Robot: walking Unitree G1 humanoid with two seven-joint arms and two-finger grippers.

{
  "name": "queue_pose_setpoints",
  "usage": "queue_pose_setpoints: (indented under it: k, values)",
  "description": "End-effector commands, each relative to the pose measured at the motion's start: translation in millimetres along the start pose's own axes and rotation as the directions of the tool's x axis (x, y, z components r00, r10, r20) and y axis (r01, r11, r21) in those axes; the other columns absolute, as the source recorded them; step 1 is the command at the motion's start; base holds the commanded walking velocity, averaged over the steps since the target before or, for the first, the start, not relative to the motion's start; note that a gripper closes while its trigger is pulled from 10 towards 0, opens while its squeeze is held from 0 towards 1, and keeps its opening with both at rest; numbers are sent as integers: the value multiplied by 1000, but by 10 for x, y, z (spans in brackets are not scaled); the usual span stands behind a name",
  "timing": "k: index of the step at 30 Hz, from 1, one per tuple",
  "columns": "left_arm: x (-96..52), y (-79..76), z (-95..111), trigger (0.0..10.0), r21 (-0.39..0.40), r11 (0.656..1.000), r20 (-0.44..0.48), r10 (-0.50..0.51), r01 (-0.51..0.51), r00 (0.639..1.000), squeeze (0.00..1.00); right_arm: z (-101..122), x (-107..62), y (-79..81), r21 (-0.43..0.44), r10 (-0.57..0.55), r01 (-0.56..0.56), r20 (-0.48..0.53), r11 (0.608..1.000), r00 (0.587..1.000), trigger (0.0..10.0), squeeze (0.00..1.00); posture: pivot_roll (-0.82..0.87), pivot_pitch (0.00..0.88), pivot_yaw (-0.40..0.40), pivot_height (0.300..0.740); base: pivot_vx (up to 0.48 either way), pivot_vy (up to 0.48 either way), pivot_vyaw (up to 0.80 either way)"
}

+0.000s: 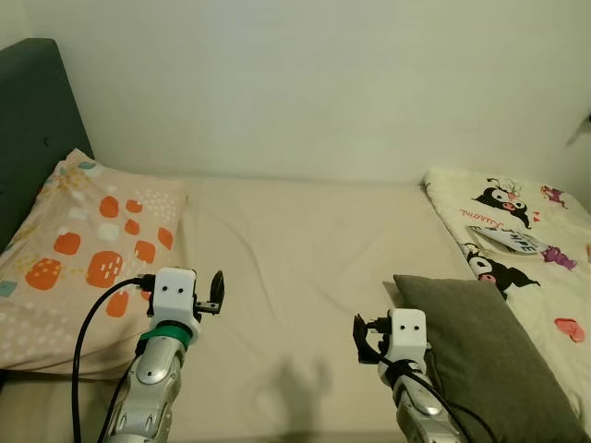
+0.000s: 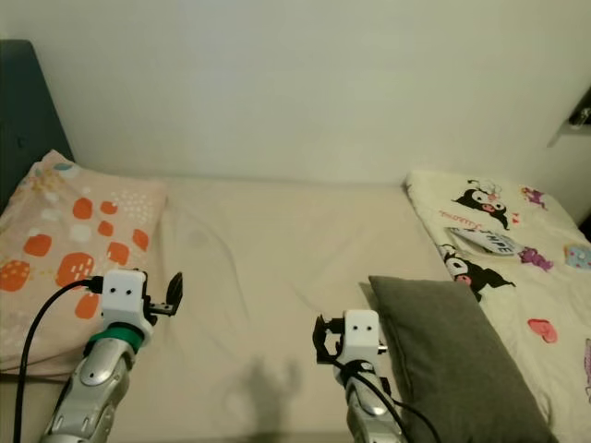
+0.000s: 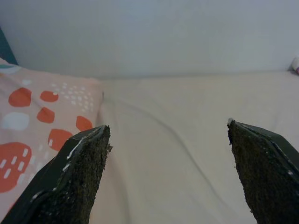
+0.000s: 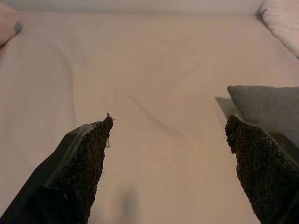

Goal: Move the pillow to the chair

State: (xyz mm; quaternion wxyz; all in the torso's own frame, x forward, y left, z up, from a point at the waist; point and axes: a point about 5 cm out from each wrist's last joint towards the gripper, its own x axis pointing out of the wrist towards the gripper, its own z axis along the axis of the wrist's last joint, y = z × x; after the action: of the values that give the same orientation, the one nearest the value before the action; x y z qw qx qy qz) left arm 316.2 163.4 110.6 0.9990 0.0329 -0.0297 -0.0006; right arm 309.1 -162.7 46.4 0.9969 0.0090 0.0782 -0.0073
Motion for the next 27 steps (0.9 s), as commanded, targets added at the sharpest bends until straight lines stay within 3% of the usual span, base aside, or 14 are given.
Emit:
queue_pose_setpoints:
  k: [1, 14, 27]
  values:
    - [-28, -22, -65, 10000, -5, 1000, -23, -5, 5, 1000, 0, -54, -23, -10, -3, -3, 3, -18, 1000, 1000, 10000, 0, -20, 0, -12, 740, 0, -244, 0]
    - [-45, -20, -84, 10000, -5, 1000, -31, -1, 1, 1000, 0, -70, -36, -52, -10, -13, 12, -26, 1000, 1000, 10000, 0, -23, 0, -14, 740, 0, -278, 0]
    - [-43, 6, -79, 10000, -13, 1000, -32, 10, -11, 999, 0, -64, -24, -24, -12, -4, 4, -29, 1000, 1000, 10000, 0, -20, 0, -22, 740, 0, -425, 0]
